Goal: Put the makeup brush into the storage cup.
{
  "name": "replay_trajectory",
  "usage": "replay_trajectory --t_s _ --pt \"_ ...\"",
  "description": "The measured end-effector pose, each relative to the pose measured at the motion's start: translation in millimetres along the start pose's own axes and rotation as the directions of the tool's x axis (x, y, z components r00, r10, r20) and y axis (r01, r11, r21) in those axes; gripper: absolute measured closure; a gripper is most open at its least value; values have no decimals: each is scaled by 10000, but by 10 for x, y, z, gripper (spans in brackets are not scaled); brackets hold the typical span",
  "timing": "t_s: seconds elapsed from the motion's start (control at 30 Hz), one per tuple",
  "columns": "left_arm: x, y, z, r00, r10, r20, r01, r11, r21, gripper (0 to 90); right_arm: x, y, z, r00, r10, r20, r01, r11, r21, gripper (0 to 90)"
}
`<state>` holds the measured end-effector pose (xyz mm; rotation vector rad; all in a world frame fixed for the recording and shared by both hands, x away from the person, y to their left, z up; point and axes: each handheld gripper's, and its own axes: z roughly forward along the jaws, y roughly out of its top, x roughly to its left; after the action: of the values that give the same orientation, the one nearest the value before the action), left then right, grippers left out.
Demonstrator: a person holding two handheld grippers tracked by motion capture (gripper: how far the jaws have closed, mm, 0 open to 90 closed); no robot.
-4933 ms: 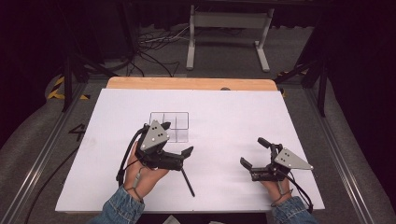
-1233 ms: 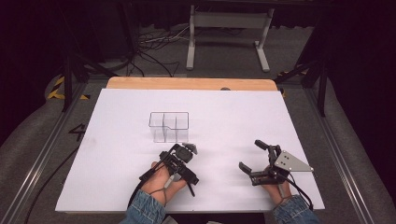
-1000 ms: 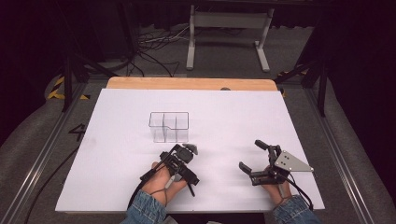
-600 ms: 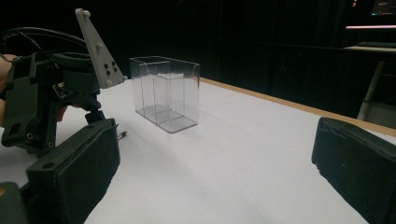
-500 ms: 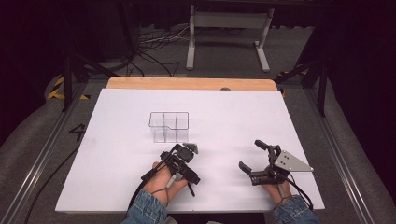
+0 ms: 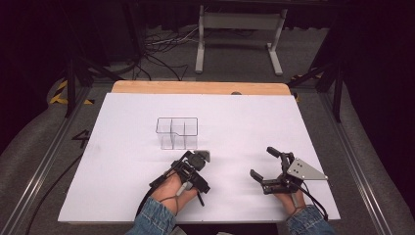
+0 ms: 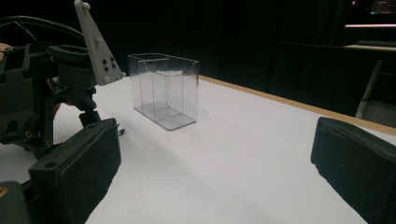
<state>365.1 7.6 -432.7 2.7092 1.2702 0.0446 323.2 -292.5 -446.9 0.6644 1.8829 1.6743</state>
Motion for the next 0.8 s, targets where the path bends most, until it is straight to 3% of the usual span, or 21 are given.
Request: replay_trajectory --t_s 0.13,0.3,0.33,0.6,0.8 --pt "-10 52 -20 9998 190 65 -193 9989 427 199 1 0 -1 10000 -23 3 23 10000 8 19" --pt "13 51 -47 9991 422 59 -425 9980 467 319 5 2 -5 10000 -70 37 70 10000 17 19" --pt "26 46 -62 9987 498 66 -501 9976 475 319 12 9 -16 9995 -210 240 212 9998 -61 21" --pt "24 44 -93 9971 761 70 -764 9949 665 567 18 14 -27 9987 -333 390 339 9993 -148 26" --pt "21 67 -98 9967 788 184 -801 9928 892 633 23 13 -25 9987 -348 383 352 9993 -103 29"
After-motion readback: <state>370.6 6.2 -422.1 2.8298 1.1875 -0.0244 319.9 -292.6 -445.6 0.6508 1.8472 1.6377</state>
